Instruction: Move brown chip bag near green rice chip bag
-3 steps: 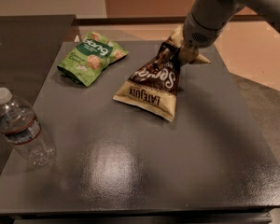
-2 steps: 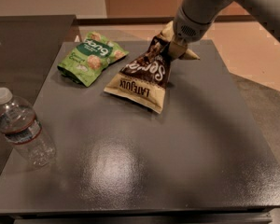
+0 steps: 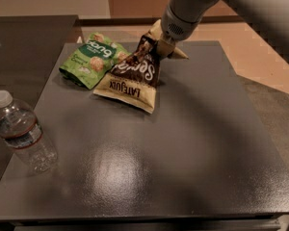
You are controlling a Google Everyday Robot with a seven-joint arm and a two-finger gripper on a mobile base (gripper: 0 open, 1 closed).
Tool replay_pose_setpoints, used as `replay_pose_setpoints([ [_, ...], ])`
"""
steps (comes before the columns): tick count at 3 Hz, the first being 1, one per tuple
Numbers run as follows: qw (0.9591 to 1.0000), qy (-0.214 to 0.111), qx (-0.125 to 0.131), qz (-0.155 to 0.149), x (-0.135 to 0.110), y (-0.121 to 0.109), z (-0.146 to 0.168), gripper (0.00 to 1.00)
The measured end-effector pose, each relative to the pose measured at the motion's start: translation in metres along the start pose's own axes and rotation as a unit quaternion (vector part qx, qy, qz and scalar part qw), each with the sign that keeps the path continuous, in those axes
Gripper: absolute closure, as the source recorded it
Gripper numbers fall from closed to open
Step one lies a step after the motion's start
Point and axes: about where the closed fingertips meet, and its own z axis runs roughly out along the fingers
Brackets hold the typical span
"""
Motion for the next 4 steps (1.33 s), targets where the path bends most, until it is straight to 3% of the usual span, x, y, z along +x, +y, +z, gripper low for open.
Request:
replay_pose_setpoints([
  [2, 1.0000, -0.008, -0.004, -0.001, -0.022, 0.001, 0.019, 0.38],
  [3, 1.0000, -0.008, -0.005, -0.002, -0.022, 0.002, 0.021, 0.15],
  [4, 1.0000, -0.007, -0.007, -0.002, -0.023, 0.003, 0.022, 0.00],
])
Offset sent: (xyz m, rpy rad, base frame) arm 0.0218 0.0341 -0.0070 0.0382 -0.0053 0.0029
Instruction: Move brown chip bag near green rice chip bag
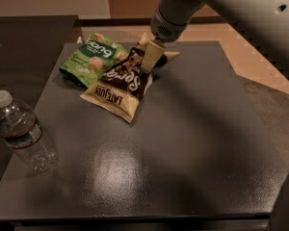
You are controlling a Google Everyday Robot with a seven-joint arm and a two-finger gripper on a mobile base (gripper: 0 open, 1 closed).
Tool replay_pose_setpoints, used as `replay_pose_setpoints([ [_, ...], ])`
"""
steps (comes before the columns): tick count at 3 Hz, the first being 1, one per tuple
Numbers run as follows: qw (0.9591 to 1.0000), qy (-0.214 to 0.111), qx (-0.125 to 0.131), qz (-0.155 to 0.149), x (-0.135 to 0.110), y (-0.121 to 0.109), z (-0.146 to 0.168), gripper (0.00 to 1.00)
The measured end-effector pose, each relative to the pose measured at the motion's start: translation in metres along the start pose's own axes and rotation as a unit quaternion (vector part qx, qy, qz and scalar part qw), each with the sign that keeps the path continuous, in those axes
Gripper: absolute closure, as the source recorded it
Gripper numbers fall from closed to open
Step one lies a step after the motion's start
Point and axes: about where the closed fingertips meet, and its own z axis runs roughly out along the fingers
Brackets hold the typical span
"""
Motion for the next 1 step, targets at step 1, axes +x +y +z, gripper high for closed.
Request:
replay_pose_setpoints([
  [1, 1.0000, 0.000, 0.000, 0.000, 0.0000, 0.0000, 0.0000, 0.00],
])
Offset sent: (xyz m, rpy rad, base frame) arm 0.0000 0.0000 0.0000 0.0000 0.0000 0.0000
